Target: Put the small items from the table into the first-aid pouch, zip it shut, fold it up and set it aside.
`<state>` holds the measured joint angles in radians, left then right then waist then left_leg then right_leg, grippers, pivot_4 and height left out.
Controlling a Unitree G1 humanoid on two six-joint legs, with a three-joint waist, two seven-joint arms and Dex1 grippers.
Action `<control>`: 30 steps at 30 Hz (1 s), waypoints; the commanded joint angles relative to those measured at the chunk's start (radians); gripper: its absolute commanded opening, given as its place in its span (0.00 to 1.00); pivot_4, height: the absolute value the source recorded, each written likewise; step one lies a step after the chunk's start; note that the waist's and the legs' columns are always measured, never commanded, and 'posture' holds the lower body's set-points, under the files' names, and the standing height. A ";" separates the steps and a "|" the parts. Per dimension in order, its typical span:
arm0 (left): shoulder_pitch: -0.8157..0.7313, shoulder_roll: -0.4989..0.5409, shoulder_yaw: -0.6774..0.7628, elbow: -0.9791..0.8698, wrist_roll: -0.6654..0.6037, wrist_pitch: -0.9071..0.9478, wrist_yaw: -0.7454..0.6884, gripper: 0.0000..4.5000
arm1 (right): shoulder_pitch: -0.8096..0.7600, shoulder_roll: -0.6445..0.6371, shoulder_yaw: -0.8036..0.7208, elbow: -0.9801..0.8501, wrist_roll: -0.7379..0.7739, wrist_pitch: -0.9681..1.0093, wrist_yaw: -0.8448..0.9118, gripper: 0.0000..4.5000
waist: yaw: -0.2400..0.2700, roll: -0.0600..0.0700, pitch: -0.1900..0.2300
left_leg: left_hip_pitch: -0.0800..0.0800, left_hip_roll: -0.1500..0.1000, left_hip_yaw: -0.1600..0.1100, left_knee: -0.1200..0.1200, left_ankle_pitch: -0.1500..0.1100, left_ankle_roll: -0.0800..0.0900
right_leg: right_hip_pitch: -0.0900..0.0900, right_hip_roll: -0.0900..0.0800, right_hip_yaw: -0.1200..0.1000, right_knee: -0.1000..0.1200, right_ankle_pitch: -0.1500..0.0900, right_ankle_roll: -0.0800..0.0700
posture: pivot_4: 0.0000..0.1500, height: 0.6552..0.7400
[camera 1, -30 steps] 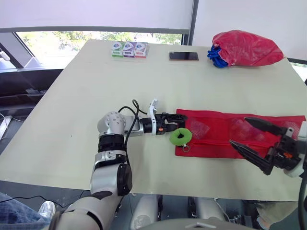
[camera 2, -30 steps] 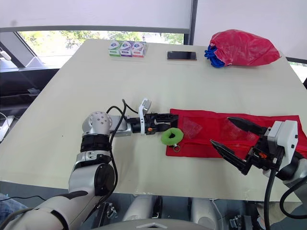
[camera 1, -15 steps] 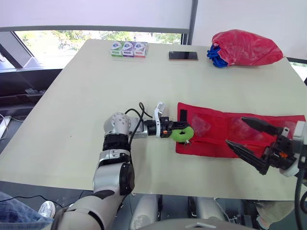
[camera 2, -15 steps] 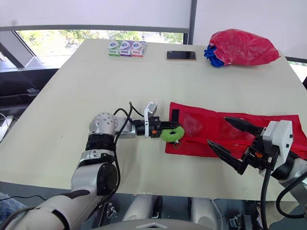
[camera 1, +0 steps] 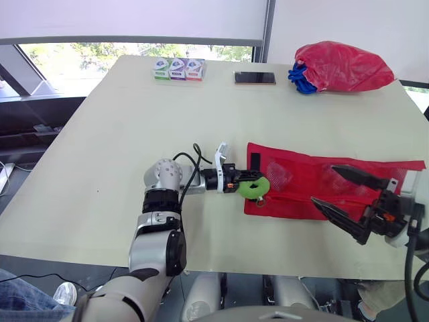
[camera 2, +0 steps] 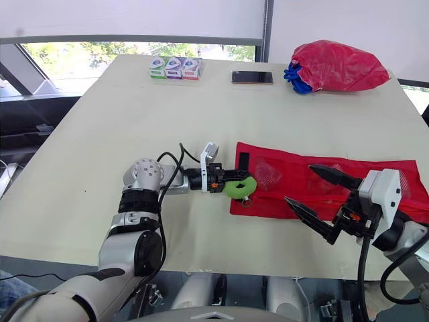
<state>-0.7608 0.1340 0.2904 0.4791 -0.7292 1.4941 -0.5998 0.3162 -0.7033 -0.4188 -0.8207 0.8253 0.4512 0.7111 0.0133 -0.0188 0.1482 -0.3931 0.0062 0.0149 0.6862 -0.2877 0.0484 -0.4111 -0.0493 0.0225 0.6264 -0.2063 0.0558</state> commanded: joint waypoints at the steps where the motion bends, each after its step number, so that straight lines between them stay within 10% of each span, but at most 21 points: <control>1: -0.011 -0.001 0.006 -0.036 -0.028 -0.030 -0.024 0.02 | -0.009 0.002 -0.010 -0.022 0.000 -0.026 -0.002 1.00 | 0.000 0.000 0.000 | 0.000 0.000 0.000 0.000 0.000 0.000 | 0.000 0.000 0.000 0.000 0.000 0.000 | 1.00 1.00; 5: -0.057 -0.016 0.072 0.052 -0.025 -0.060 0.015 0.30 | -0.001 0.003 -0.013 -0.027 -0.004 -0.025 -0.004 1.00 | 0.000 0.000 0.000 | 0.000 0.000 0.000 0.000 0.000 0.000 | 0.000 0.000 0.000 0.000 0.000 0.000 | 1.00 1.00; 17: -0.098 -0.054 0.172 0.112 -0.051 -0.062 0.079 0.30 | 0.011 0.006 -0.013 -0.034 -0.016 -0.031 -0.012 1.00 | 0.000 -0.001 0.000 | -0.001 0.000 0.000 0.000 0.000 0.000 | 0.000 0.000 0.000 0.000 0.000 0.000 | 1.00 1.00; 21: -0.095 -0.057 0.167 0.102 -0.057 -0.053 0.075 0.03 | 0.006 0.006 -0.009 -0.032 -0.017 -0.033 -0.012 1.00 | 0.000 -0.001 0.000 | -0.001 -0.001 0.000 0.000 0.000 0.000 | 0.000 0.000 -0.001 0.000 0.000 0.000 | 1.00 1.00; 30: -0.082 -0.057 0.165 0.088 -0.057 -0.047 0.077 0.01 | 0.004 -0.002 -0.011 -0.029 -0.010 -0.039 -0.002 1.00 | 0.000 -0.001 0.000 | -0.001 -0.001 0.000 0.000 0.000 0.000 | 0.000 0.000 -0.001 0.000 0.000 0.000 | 1.00 1.00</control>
<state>-0.8352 0.0822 0.4523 0.5992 -0.7542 1.4435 -0.5154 0.3279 -0.7018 -0.4175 -0.8222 0.8017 0.4320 0.7051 0.0134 -0.0193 0.1486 -0.3936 0.0056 0.0145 0.6862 -0.2878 0.0485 -0.4112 -0.0492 0.0220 0.6262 -0.2063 0.0561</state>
